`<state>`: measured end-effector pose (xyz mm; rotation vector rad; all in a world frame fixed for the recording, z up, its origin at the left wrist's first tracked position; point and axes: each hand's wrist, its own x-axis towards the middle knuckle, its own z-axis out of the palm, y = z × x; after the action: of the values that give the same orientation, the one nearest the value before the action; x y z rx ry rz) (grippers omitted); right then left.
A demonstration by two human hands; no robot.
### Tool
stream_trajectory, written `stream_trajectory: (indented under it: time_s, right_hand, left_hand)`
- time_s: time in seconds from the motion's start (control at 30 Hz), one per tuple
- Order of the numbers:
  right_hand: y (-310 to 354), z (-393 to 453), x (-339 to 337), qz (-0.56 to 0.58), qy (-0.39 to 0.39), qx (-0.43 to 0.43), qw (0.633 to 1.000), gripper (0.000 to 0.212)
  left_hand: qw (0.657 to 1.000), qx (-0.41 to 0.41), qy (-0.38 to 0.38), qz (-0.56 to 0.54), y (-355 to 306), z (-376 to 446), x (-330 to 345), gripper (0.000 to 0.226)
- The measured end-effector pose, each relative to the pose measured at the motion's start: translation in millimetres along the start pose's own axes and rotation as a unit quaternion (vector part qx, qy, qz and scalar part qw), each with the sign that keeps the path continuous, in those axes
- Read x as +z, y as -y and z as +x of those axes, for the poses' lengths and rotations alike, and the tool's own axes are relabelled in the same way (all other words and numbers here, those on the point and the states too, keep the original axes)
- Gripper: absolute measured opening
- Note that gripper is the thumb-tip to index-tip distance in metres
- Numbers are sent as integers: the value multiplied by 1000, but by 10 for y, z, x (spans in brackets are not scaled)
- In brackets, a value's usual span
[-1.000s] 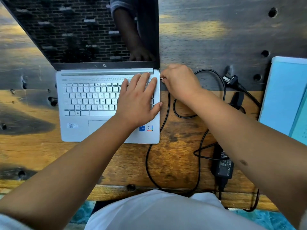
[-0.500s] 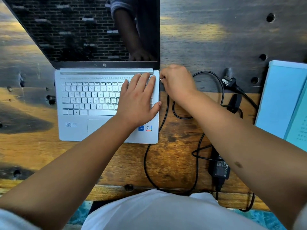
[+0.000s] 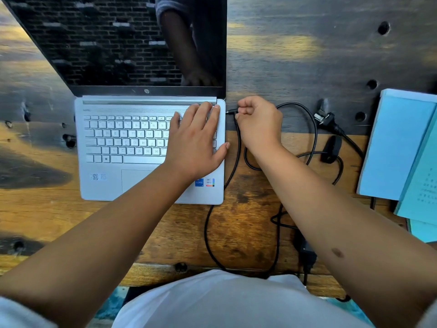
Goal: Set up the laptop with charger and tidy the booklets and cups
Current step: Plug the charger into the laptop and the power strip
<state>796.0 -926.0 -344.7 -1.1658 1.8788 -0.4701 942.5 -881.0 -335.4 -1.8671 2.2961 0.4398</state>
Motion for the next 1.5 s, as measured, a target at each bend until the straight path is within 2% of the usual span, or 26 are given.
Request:
stream_trajectory:
  time_s: [0.33, 0.53, 0.77, 0.97, 1.5]
  right_hand:
    - [11, 52, 9, -14, 25, 22, 999, 17]
    - [34, 12, 2, -125, 63, -87, 986, 25]
    - [146, 116, -47, -225, 81, -70, 968, 15]
    - [85, 86, -82, -194, 92, -73, 974, 20]
    - [70, 98, -28, -166, 77, -70, 981, 14]
  left_hand:
    - [999, -6, 10, 30, -72, -31, 37, 84]
    - [999, -33, 12, 27, -96, -2, 45, 84]
    - [999, -43, 1, 11, -111, 36, 62, 83]
    - [999, -52, -7, 2, -135, 50, 66, 81]
    - [999, -38, -17, -9, -108, 51, 59, 81]
